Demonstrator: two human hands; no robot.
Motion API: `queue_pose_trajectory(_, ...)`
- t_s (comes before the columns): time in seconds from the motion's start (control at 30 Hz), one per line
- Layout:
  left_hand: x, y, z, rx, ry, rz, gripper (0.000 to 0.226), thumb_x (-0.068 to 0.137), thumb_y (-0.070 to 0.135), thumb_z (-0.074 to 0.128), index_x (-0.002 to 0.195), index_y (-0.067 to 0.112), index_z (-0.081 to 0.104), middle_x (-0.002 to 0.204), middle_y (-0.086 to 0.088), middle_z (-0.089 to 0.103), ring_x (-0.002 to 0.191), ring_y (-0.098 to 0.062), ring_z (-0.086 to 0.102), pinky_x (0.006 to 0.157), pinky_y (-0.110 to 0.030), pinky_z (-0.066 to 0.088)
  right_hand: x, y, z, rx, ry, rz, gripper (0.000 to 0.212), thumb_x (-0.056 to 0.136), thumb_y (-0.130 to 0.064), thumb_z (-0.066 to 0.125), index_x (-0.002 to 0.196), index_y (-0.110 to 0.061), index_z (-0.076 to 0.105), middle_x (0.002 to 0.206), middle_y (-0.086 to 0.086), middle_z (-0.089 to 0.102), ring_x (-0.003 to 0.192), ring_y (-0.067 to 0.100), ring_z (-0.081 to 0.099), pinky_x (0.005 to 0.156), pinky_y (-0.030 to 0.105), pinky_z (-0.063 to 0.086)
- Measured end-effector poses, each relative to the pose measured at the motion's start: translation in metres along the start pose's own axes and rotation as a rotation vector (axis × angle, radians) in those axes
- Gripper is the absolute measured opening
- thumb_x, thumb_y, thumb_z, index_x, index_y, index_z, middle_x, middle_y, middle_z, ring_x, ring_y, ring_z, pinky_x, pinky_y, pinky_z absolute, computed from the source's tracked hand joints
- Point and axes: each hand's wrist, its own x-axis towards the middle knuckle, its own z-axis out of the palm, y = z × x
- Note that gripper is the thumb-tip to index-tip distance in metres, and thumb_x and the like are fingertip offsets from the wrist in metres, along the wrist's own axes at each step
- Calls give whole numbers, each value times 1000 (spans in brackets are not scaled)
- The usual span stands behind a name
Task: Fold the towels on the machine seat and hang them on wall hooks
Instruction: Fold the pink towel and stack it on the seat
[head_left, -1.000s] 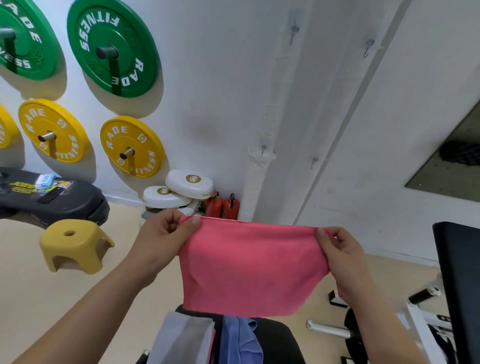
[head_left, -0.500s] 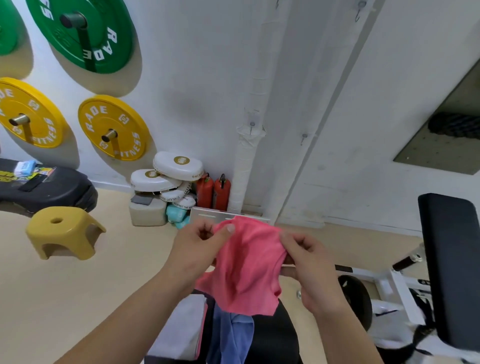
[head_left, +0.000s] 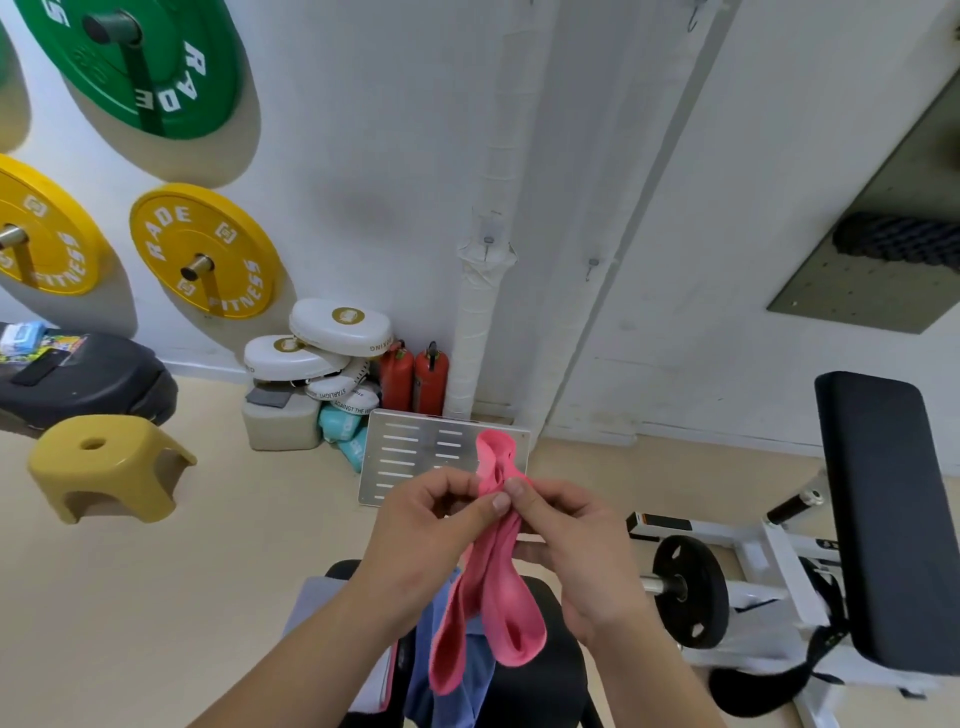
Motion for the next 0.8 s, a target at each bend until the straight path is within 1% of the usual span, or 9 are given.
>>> queue_pose_trajectory(0.17,-7,-1,3,116,47,74,7,88,17,78,88,24,81,85,-2,79,85,-22,76,84,-42,63,-6,2,12,-59,0,-39,28,100,-23,62,91,-6,81,86,16,80,84,29,79,71,38,65)
queue_pose_trajectory(0.33,-14,0,5,223,108,128,15,81,15,84,84,28,78,82,7,78,79,-8,73,73,-21,59,-15,-1,21,-155,-33,-78,51,106,-38,45,95,0,78,88,17,79,88,24,78,78,33,64)
queue_pose_trajectory(0.47,-8,1,-5,183,78,116,10,92,13,74,88,23,76,83,3,78,79,-11,73,71,-24,57,-12,-5,11,-273,-56,-126,28,102,-31,59,91,-18,82,91,8,79,91,23,76,86,39,63)
queue_pose_trajectory(0.53,-5,8,-13,162,29,97,9,96,15,69,93,20,75,83,4,78,74,-4,70,66,-23,52,-4,-5,0,-392,-5,-196,13,95,-27,70,104,-32,78,102,-5,76,99,15,73,90,38,61)
queue_pose_trajectory(0.6,-4,21,-20,132,-67,98,9,99,15,64,95,18,71,76,8,74,68,-1,64,61,-21,49,8,-4,-14,-445,31,-185,46,85,-31,81,128,-36,65,121,-14,68,111,6,67,95,32,57)
queue_pose_trajectory(0.67,-3,36,-27,73,-186,117,6,98,24,64,95,20,69,73,7,70,68,-5,62,61,-22,49,23,-10,-27,-372,-59,-85,93,68,-50,90,148,-31,47,140,-12,59,128,4,57,108,34,49)
queue_pose_trajectory(0.7,0,41,-31,57,-232,136,10,96,32,65,97,23,68,75,3,69,70,-10,61,64,-27,48,29,-14,-33,-301,-143,-38,107,60,-58,92,151,-28,43,145,-9,57,133,5,54,114,38,44)
queue_pose_trajectory(0.73,3,45,-35,61,-257,152,16,94,41,65,99,25,68,77,-3,69,72,-16,59,68,-34,46,34,-17,-38,-232,-235,2,108,59,-59,92,151,-25,45,146,-5,58,135,9,54,117,41,42)
queue_pose_trajectory(0.8,8,46,-41,121,-260,173,20,93,47,63,102,29,67,79,-14,68,72,-21,56,71,-40,42,39,-22,-42,-133,-382,32,81,71,-44,88,141,-19,58,134,3,68,124,17,64,106,40,51)
